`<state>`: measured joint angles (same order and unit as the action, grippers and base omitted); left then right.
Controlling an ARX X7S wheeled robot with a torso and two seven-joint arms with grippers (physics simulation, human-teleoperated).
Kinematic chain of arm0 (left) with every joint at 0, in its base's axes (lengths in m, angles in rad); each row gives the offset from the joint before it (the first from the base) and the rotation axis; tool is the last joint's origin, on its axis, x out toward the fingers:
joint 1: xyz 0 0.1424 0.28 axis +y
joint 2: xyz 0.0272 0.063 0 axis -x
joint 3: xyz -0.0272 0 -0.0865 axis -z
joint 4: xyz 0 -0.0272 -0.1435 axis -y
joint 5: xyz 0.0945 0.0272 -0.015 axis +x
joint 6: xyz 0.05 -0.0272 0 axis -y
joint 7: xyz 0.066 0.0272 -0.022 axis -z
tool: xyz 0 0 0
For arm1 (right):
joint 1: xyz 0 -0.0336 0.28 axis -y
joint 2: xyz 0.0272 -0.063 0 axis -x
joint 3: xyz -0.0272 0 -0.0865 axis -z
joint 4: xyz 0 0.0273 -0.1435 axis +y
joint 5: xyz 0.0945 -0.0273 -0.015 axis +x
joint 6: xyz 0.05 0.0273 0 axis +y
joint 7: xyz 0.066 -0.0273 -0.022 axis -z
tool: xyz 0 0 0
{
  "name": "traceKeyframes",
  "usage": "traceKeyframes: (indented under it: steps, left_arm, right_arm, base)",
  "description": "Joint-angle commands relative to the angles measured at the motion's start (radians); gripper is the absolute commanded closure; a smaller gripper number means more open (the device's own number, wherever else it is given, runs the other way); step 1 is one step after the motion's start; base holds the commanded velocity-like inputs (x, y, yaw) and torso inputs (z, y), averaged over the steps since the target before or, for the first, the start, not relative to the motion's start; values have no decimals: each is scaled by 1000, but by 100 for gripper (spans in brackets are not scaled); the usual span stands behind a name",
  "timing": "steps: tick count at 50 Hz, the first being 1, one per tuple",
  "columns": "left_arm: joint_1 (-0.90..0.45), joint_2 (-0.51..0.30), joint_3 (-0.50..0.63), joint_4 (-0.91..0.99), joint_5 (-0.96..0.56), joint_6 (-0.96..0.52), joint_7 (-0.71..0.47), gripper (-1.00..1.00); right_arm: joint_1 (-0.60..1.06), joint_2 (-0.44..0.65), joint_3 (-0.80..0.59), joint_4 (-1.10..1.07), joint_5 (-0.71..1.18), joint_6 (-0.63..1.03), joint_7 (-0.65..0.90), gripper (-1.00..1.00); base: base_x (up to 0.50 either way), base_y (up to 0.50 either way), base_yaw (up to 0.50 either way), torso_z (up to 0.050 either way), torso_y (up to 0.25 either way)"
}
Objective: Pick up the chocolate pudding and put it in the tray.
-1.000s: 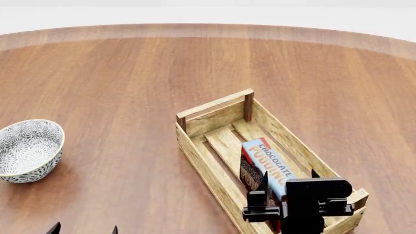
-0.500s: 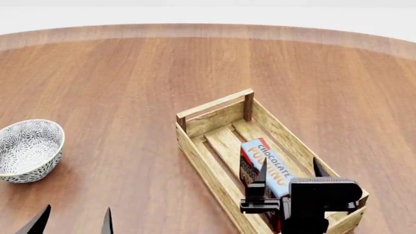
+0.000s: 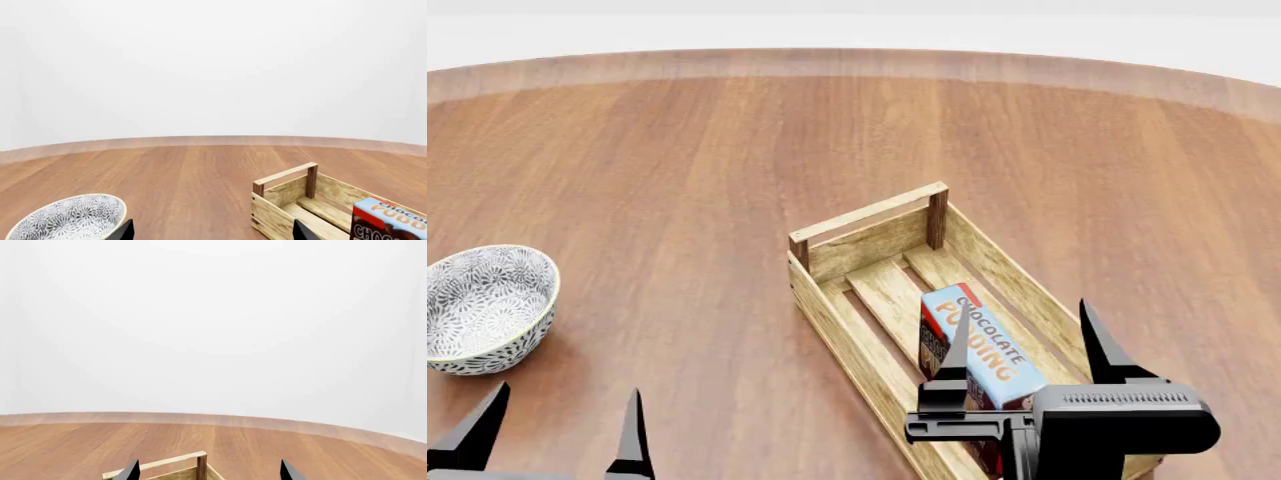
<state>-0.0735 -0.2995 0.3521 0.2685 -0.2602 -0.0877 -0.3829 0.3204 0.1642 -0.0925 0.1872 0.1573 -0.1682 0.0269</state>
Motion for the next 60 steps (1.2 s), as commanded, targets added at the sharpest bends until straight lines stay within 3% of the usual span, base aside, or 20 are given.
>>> traceKeyframes:
  steps: [1, 37, 60]
  left_arm:
    - [-2, -7, 4, 32, -1, -16, -10, -100]
    - [5, -19, 13, 53, -2, -13, -25, -100]
    - [40, -48, 18, 163, 1, -29, -48, -100]
  right_arm:
    - [-42, 10, -4, -78, 11, 11, 7, -100]
    - [-54, 26, -24, -104, 23, 9, 30, -100]
    - [-118, 54, -37, -271, 9, 33, 66, -100]
  base:
    - [0, 0, 0, 0, 0]
    - [0, 0, 0, 0, 0]
    - [0, 0, 0, 0, 0]
